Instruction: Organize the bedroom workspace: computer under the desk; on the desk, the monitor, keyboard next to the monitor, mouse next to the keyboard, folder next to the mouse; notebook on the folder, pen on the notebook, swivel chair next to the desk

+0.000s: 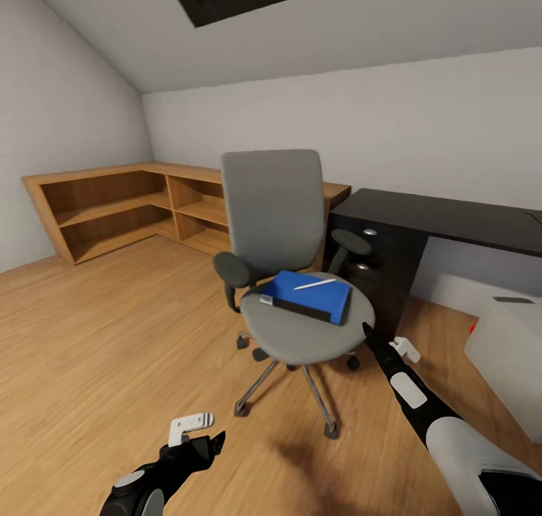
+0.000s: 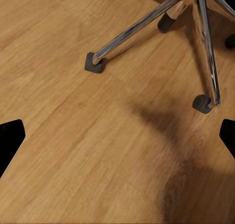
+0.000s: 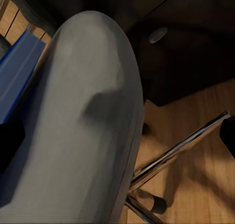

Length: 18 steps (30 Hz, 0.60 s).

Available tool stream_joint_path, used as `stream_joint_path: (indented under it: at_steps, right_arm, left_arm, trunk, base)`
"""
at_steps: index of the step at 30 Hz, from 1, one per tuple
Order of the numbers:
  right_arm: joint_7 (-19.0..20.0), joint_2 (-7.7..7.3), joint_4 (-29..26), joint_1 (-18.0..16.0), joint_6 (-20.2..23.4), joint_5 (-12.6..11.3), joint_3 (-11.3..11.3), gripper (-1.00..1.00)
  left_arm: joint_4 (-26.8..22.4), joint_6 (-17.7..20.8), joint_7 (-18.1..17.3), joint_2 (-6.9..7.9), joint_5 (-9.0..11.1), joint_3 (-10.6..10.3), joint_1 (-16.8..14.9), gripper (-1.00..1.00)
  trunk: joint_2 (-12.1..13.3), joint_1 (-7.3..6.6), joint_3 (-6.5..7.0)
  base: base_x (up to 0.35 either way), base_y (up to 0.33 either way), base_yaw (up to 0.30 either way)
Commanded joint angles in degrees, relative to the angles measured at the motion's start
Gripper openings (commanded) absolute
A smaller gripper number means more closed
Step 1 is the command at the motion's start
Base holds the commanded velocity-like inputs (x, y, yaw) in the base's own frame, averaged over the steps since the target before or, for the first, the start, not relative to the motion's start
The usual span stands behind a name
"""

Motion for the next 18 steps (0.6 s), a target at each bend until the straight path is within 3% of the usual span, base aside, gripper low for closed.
stream_joint_path:
  at_steps: [1, 18]
  right_arm:
    - [0.45, 0.01, 0.09, -0.04, -0.03, -0.56, -0.12, 1.00]
    - [0.40, 0.08, 0.10, -0.04, -0.08, -0.52, -0.12, 1.00]
  left_arm:
    - [-0.09, 0.23, 0.46, -0.01, 0.59, -0.03, 0.00, 1.00]
    - [-0.09, 0.22, 0.46, -0.01, 0.59, -0.03, 0.00, 1.00]
  trunk:
    - [-0.02, 0.00, -0.04]
    - [-0.02, 0.00, -0.04]
  base:
    - [0.108, -0.105, 0.000]
    - [0.171, -0.166, 0.000]
